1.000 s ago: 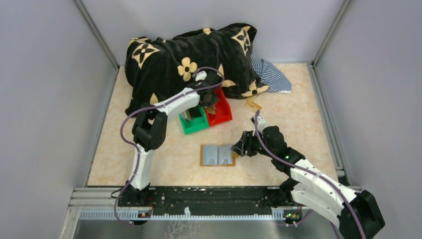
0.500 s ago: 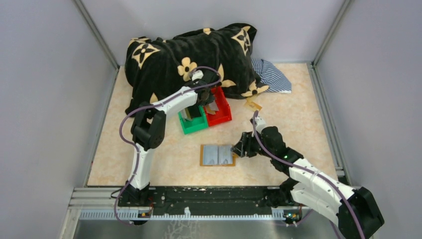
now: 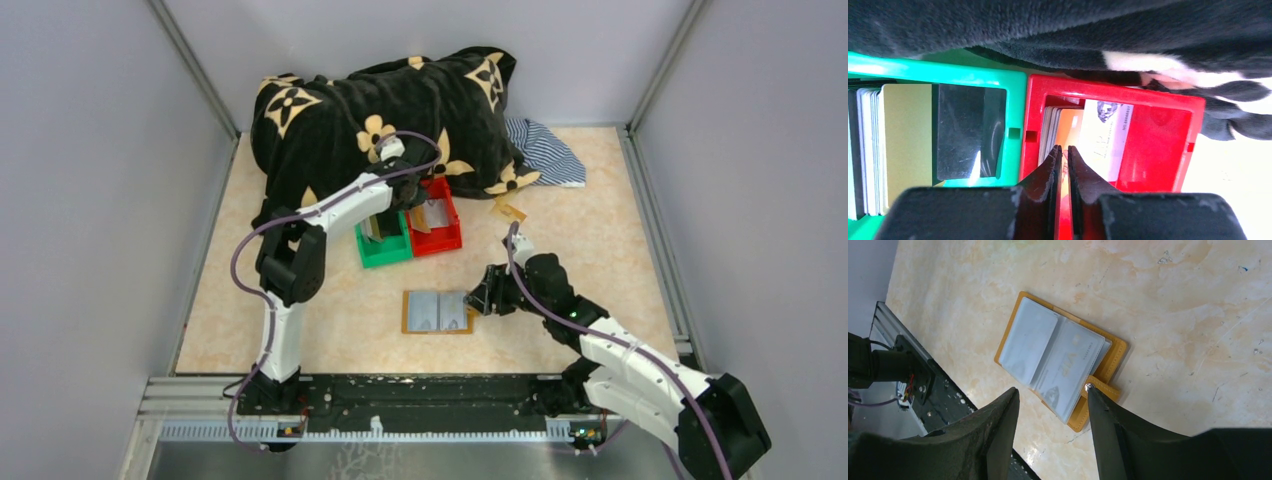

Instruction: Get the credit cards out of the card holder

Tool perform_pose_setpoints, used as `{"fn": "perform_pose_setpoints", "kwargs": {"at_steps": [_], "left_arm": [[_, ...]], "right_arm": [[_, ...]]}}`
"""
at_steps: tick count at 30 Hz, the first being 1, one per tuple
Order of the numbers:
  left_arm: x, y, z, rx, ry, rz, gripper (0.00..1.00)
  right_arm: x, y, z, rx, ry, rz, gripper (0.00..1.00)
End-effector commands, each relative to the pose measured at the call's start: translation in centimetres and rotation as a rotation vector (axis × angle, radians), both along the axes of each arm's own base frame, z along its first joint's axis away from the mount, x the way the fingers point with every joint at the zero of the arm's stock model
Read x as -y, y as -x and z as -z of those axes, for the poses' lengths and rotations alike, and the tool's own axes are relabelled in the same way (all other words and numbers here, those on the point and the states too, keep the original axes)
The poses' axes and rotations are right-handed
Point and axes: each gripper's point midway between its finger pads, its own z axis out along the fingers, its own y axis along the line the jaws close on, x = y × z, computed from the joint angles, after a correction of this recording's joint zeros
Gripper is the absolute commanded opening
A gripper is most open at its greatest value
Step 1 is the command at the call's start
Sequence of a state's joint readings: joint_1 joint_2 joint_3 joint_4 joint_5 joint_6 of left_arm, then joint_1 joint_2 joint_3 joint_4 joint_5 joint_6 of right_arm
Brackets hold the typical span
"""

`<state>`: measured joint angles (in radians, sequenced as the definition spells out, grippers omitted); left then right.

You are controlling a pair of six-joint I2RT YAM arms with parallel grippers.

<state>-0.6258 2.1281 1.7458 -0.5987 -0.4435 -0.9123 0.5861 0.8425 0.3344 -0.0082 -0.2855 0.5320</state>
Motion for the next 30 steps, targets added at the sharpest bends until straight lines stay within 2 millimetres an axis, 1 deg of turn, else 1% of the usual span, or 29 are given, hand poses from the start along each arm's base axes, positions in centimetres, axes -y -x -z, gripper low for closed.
{"fn": "perform_pose_setpoints", "kwargs": {"at_steps": [1, 4, 7, 8, 10, 12, 13, 14, 15, 16, 17, 19, 21, 22, 23, 25, 27, 30], "left_arm": [[-0.7, 0.3, -4.3, 0.068, 0.030, -0.042, 0.14], [1.4, 0.3, -7.7, 0.172, 0.064, 0.053, 0.15], [3.7, 1.0, -11.9, 0.292, 0.104, 0.148, 0.17], [4.3, 1.5, -13.1, 0.328, 0.113, 0.182, 0.17], [5.5, 3.2, -14.6, 0.377, 0.138, 0.291, 0.19], [6.4, 5.6, -14.6, 0.398, 0.218, 0.418, 0.22], [6.6, 7.3, -13.7, 0.395, 0.258, 0.481, 0.24], [6.8, 8.8, -13.3, 0.415, 0.316, 0.533, 0.26], [6.6, 10.6, -12.4, 0.418, 0.364, 0.576, 0.28], [6.3, 12.2, -11.1, 0.416, 0.400, 0.613, 0.29], [5.8, 13.7, -9.4, 0.391, 0.413, 0.632, 0.29], [5.0, 16.5, -5.7, 0.309, 0.402, 0.666, 0.28], [4.7, 19.5, -3.1, 0.272, 0.357, 0.715, 0.27], [4.7, 20.6, -2.2, 0.264, 0.334, 0.730, 0.26], [4.8, 21.6, -1.4, 0.253, 0.312, 0.735, 0.26], [4.0, 22.7, 0.7, 0.193, 0.286, 0.710, 0.23], [2.9, 23.4, 2.5, 0.152, 0.263, 0.677, 0.20], [1.8, 24.1, 4.2, 0.123, 0.235, 0.674, 0.20]], "right_arm": [[-0.3, -0.9, -1.4, 0.060, -0.022, -0.006, 0.54], [-0.3, -1.0, -1.4, 0.058, -0.014, -0.004, 0.54], [-0.4, -1.0, -1.3, 0.050, -0.013, -0.005, 0.54], [-0.4, -1.0, -1.2, 0.049, -0.012, -0.007, 0.54], [-0.4, -1.0, -1.2, 0.056, -0.009, -0.013, 0.54], [-0.4, -0.9, -1.3, 0.070, -0.005, -0.024, 0.54], [-0.3, -1.0, -1.3, 0.075, 0.001, -0.020, 0.54], [-0.2, -1.0, -1.2, 0.079, 0.006, -0.019, 0.54], [-0.1, -1.0, -1.1, 0.085, 0.013, -0.020, 0.55], [0.1, -1.1, -1.0, 0.087, 0.025, -0.016, 0.55], [0.2, -1.3, -1.0, 0.087, 0.038, -0.006, 0.55], [0.6, -1.8, -0.8, 0.082, 0.067, 0.026, 0.55], [0.5, -2.0, -0.6, 0.061, 0.078, 0.028, 0.51], [0.3, -1.9, -0.5, 0.051, 0.071, 0.019, 0.49], [-0.1, -1.7, -0.4, 0.039, 0.059, 0.006, 0.46], [-0.8, -1.5, -0.2, 0.020, 0.037, -0.009, 0.42], [-1.8, -1.1, 0.1, 0.009, 0.036, -0.028, 0.39], [-3.3, -0.8, 0.4, 0.000, 0.071, -0.027, 0.38]]}}
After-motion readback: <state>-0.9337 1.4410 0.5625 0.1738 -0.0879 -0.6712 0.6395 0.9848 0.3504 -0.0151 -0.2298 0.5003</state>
